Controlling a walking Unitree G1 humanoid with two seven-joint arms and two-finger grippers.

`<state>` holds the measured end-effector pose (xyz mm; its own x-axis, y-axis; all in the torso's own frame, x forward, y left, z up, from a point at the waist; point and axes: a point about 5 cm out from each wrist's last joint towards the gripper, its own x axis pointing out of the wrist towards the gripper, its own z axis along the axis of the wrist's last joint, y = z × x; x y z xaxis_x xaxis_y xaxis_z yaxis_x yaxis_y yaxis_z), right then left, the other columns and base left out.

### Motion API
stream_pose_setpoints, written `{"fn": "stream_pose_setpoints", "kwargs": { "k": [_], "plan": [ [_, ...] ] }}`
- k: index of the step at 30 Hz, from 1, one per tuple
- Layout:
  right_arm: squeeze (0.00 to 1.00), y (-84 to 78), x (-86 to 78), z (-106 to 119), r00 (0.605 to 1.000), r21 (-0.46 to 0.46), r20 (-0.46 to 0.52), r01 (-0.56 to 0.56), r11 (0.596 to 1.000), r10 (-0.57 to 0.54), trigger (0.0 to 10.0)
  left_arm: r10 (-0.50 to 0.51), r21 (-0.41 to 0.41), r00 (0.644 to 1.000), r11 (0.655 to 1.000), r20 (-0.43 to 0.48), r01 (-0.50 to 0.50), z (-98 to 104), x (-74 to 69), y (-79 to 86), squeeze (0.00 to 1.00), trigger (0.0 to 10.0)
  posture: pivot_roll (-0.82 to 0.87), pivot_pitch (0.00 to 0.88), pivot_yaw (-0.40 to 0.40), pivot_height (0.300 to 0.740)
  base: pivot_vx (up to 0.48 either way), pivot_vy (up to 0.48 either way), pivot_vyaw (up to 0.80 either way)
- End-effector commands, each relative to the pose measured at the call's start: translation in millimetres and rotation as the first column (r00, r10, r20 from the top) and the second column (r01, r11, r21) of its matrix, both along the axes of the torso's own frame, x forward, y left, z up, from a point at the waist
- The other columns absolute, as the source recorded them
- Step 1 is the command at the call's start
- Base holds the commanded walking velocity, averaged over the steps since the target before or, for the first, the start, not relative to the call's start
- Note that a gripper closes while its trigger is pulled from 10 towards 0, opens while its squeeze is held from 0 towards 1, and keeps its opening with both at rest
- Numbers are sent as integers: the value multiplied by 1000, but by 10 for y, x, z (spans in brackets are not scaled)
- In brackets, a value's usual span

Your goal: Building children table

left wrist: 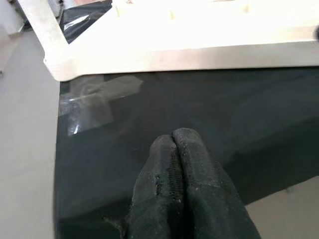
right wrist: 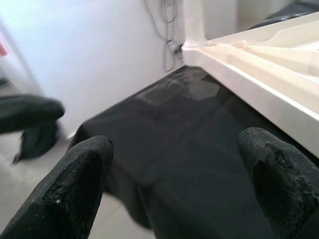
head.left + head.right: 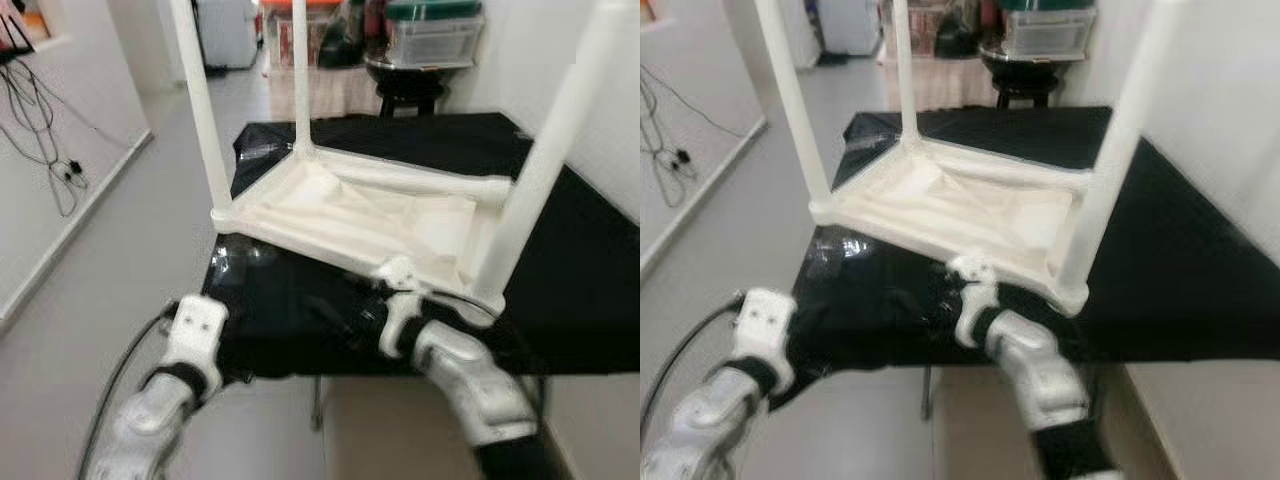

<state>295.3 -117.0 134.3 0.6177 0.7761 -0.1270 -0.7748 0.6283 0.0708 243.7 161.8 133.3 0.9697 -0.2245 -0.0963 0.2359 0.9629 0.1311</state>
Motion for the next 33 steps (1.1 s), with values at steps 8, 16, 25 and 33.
{"fn": "stream_pose_setpoints", "kwargs": {
  "k": [8, 16, 25, 33],
  "plan": [
    [0, -34, -98, -2, 971, -124, 22, -234, 964, 239, 10000, 2, 8, 1000, 1000, -9, -2, -20, 2, 31, 0, 10000, 18, 62, -21, 740, 0, -473, 0],
    [0, -117, -107, 13, 959, -161, 0, -280, 946, 284, 10000, -81, -18, 997, 997, 9, 81, 41, -24, -26, 0, 10000, 21, 67, -20, 740, 0, -213, 0],
    [0, -353, -29, 23, 969, -281, -18, -243, 928, 248, 10000, -285, -33, 955, 957, 85, 289, 218, -68, -226, 0, 10000, 9, 64, -19, 740, 0, 0, 0],
    [0, -488, 260, -72, 999, -395, 14, 43, 918, -41, 10000, -315, -58, 933, 942, 176, 329, 420, 82, -257, 1000, 10000, 2, 58, -15, 740, 0, 0, 0]
  ]
}}
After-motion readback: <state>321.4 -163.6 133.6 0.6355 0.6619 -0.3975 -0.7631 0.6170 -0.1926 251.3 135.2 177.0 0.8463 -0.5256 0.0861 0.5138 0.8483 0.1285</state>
